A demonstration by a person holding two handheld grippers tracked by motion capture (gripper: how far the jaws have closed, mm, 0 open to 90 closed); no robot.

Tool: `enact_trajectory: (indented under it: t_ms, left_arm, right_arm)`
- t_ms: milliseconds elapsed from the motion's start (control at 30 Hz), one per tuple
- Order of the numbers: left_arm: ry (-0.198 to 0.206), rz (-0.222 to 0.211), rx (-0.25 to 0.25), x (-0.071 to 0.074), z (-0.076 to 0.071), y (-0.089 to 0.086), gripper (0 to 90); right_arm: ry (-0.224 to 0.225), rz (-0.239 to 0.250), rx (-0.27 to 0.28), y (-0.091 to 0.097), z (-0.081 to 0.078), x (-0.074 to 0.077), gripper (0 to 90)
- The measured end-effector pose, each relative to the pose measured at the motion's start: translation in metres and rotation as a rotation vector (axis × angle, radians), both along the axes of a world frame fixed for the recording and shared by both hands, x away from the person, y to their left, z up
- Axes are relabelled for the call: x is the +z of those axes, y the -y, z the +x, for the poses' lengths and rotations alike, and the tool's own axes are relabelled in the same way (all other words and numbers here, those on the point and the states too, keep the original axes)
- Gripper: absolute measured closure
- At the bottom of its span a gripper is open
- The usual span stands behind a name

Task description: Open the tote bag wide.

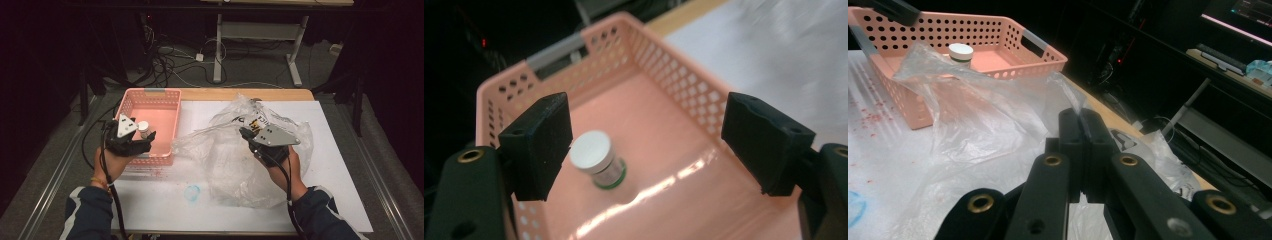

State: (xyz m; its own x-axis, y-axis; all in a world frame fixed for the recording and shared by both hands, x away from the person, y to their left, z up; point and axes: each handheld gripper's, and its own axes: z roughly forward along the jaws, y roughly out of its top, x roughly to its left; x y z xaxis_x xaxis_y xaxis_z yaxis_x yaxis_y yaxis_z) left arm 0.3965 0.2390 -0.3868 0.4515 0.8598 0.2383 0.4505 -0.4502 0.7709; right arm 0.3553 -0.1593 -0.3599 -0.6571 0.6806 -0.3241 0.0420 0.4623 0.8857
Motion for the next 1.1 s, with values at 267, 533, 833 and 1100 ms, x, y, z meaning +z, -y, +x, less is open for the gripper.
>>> enact_trajectory:
  t_ms: [267, 533, 833, 1100]
  left_arm:
    - [-0.186, 0.05, 0.072, -0.004, 0.054, 0.0, 19.4]
    - [-0.348, 0.066, 0.132, -0.025, 0.085, -0.007, 19.5]
    - [-0.496, 0.086, 0.169, -0.041, 0.105, -0.014, 39.4]
    - [-0.498, 0.117, 0.13, -0.041, 0.104, -0.013, 47.4]
  right_arm:
    - [-0.004, 0.002, -0.004, 0.003, 0.001, -0.003, 90.0]
    - [0.015, 0.008, -0.004, 0.004, 0.0, -0.001, 90.0]
    - [0.011, -0.008, 0.014, 0.002, -0.001, -0.002, 90.0]
    - [0.014, -0.013, 0.02, 0.004, -0.001, -0.003, 90.0]
